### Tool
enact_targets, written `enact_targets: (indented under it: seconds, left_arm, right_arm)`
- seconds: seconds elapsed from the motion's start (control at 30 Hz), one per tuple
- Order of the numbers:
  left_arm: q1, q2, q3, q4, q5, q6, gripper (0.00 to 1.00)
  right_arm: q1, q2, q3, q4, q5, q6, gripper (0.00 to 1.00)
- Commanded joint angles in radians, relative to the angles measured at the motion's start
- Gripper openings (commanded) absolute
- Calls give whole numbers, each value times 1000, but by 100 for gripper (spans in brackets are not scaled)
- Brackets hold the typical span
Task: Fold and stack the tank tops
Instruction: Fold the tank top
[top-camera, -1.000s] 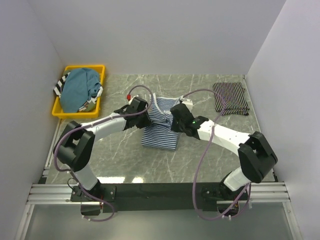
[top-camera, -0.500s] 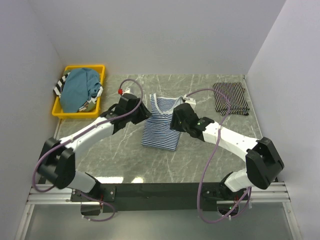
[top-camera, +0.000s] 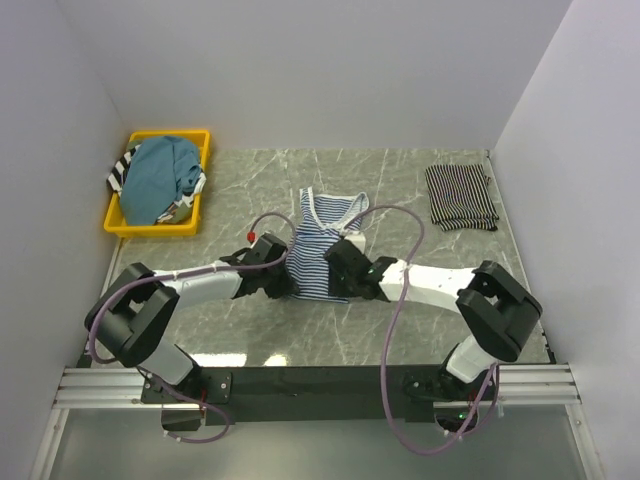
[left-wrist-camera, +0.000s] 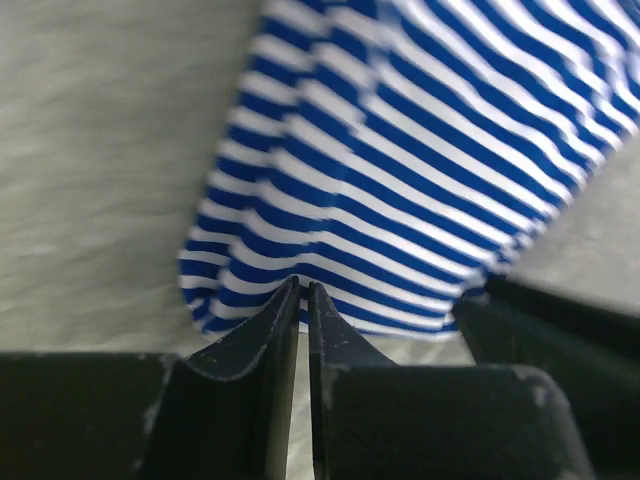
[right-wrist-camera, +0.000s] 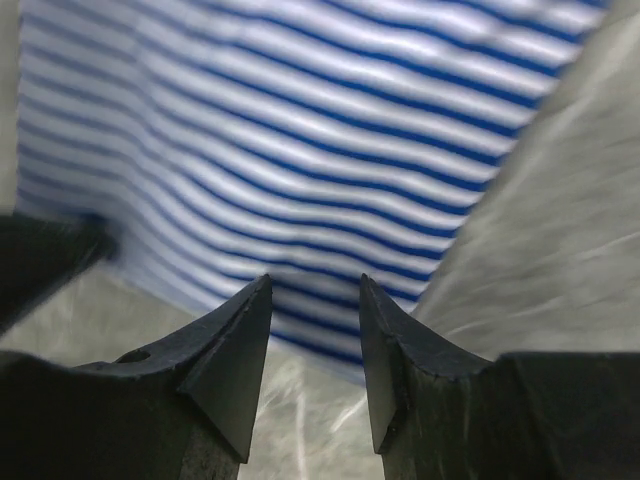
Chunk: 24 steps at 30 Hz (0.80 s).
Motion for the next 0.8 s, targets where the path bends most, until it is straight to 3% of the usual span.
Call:
enact_targets:
  seconds: [0.0, 0.2, 0.37, 0.5, 0.63, 0.67, 0.77]
  left_arm:
    - [22, 4, -35, -3, -30, -57, 14]
    - [132, -56, -70, -129, -99, -26, 17]
    - [273, -116, -27, -183, -113, 46, 29]
    - [307, -119, 60, -186, -106, 106, 42]
    - [300, -125, 117, -152, -47, 149, 48]
    - [292, -136, 126, -149, -46, 150, 48]
    - [243, -137, 148, -153, -47, 143, 49]
  right_arm:
    - [90, 12, -22, 13, 2, 54, 47]
    - [266, 58, 51, 13, -76, 132, 47]
    - [323, 116, 183, 30, -168, 106, 47]
    - [213, 21, 215, 23, -172, 57, 50]
    - [23, -69, 246, -13, -139, -19, 53]
    - [-68, -65, 256, -13, -133, -33, 53]
    - [-187, 34, 351, -41, -153, -94, 54]
